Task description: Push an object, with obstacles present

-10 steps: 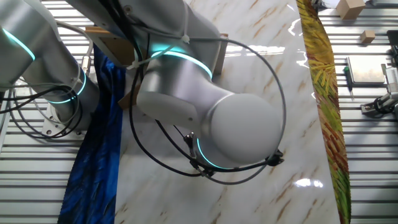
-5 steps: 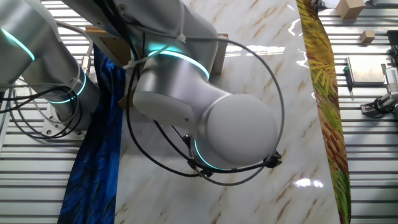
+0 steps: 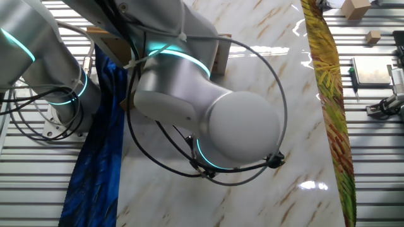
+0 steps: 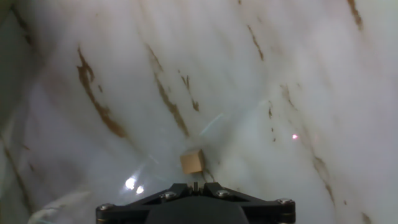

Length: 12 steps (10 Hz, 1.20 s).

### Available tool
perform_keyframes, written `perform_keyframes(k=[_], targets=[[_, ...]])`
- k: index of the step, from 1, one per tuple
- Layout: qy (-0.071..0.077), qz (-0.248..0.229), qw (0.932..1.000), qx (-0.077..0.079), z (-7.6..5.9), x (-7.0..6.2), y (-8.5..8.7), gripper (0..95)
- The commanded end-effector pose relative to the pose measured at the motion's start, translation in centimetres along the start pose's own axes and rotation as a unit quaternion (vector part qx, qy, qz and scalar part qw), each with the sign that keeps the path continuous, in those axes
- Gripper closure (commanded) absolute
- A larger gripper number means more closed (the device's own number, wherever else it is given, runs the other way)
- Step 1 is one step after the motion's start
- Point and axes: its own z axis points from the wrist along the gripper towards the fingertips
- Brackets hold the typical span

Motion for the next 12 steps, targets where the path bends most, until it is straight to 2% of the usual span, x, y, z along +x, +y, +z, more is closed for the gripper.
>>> perform_keyframes(k=[1, 4, 9, 12], targets=[[-0.001, -0.001, 1.0, 0.002, 0.4, 0.2, 0.2, 95.0], [-0.006, 0.016, 0.9998, -0.004, 1.0, 0.2, 0.2, 95.0], [-0.011, 0.027, 0.9996, -0.001, 1.9, 0.2, 0.0, 95.0], [-0.014, 0.02, 0.9997, 0.001, 2.3, -0.4, -0.4, 95.0]])
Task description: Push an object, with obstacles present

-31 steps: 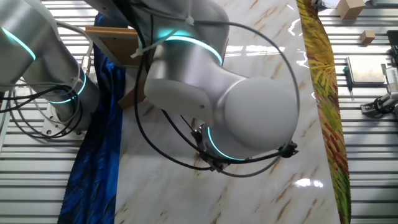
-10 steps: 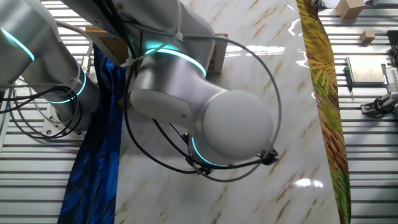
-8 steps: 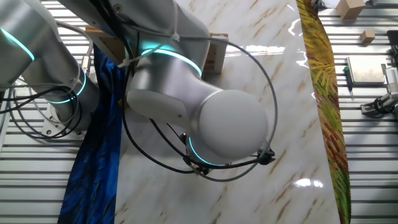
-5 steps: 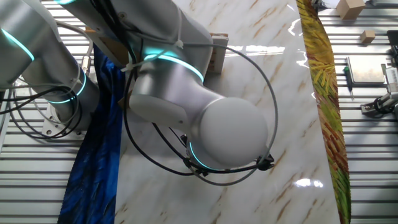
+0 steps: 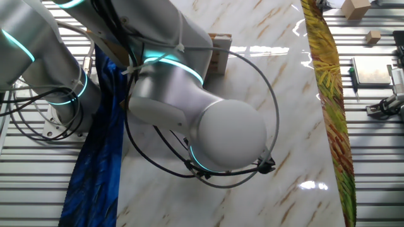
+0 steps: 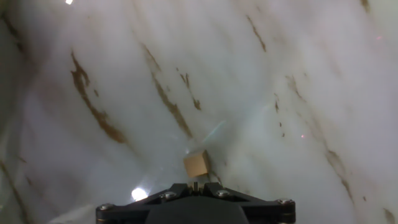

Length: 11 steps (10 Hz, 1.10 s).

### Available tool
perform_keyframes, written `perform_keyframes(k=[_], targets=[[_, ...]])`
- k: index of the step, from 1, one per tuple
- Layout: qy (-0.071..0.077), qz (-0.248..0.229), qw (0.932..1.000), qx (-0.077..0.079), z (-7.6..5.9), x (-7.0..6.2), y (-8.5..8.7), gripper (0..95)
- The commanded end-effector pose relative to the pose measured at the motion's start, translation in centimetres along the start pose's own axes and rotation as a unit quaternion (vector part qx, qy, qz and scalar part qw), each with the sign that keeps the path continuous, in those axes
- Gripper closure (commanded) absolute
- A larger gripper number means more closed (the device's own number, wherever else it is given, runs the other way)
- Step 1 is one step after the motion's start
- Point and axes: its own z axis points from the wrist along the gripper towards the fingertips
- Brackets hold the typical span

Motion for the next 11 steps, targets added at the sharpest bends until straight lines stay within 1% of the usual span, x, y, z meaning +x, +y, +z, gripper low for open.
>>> perform_keyframes(k=[1, 2, 4, 5, 7, 8, 11], targets=[[0.0, -0.003, 1.0, -0.001, 0.2, -0.5, -0.3, 95.0], [-0.002, -0.003, 1.0, 0.0, 0.2, -1.0, -0.5, 95.0], [-0.001, -0.003, 1.0, 0.001, 0.0, -3.2, -0.5, 95.0], [-0.002, 0.002, 1.0, 0.002, 0.2, -4.3, -0.1, 95.0], [-0.004, 0.009, 0.9999, 0.002, 0.4, -5.8, 0.7, 95.0], [-0.002, 0.012, 0.9999, 0.004, 0.4, -6.6, 1.0, 95.0], [-0.001, 0.011, 0.9999, 0.004, 0.0, -7.2, 0.9, 95.0]])
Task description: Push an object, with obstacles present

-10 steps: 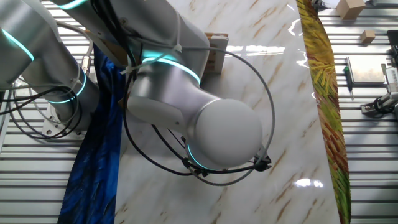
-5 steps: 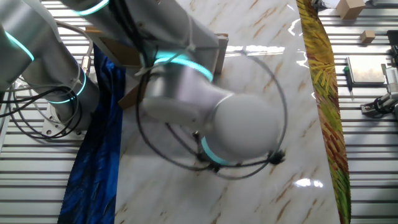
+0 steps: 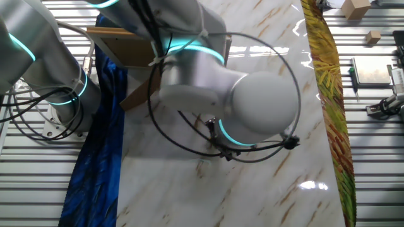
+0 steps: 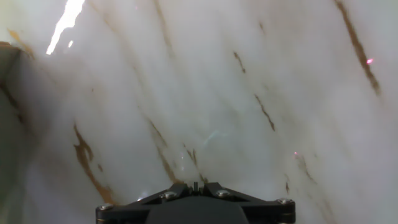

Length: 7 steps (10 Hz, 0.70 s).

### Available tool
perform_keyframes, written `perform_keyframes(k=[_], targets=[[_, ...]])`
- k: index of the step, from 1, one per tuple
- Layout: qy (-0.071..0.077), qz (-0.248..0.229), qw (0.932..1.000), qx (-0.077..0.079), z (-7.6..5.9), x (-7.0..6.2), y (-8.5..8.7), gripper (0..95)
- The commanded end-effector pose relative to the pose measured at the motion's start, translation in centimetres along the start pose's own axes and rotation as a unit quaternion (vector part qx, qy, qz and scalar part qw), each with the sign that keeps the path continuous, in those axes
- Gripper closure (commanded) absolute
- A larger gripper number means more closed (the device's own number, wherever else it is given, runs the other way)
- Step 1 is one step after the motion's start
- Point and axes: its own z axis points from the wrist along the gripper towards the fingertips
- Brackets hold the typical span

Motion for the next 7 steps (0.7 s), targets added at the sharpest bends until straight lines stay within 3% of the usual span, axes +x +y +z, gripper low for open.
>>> perform_keyframes(k=[1, 5, 7], targets=[[0.002, 0.003, 1.0, 0.002, -0.3, -0.1, -0.1, 95.0], [0.006, 0.003, 1.0, -0.001, -1.5, -0.1, -0.3, 95.0], [0.006, 0.001, 1.0, -0.003, -1.5, 0.8, 0.0, 95.0]])
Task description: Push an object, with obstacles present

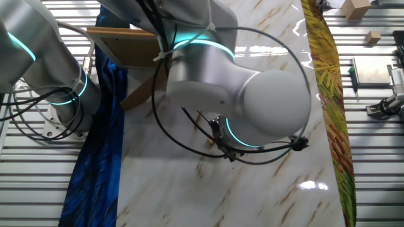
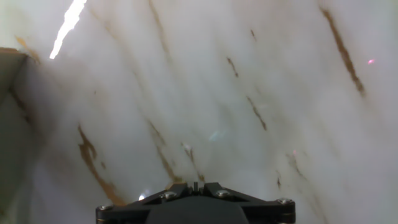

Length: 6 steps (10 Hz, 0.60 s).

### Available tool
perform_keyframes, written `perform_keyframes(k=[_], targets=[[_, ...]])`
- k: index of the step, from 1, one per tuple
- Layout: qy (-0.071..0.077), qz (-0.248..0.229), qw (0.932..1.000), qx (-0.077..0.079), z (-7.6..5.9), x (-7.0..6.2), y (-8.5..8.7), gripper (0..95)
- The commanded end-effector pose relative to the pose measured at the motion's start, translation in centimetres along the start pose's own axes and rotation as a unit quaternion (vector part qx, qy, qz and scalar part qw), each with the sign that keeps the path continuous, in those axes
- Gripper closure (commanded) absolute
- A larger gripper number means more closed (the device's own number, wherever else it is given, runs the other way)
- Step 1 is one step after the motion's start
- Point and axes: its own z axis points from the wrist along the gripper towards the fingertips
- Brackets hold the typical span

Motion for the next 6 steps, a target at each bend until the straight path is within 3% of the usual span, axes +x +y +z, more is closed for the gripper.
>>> perform_keyframes(k=[1, 4, 6], targets=[[-0.001, 0.001, 1.0, 0.001, 0.2, 1.1, 0.3, 95.0], [-0.007, 0.003, 1.0, 0.0, 0.8, 3.5, 1.3, 95.0], [-0.008, 0.007, 0.9999, 0.002, 1.1, 3.7, 1.5, 95.0]])
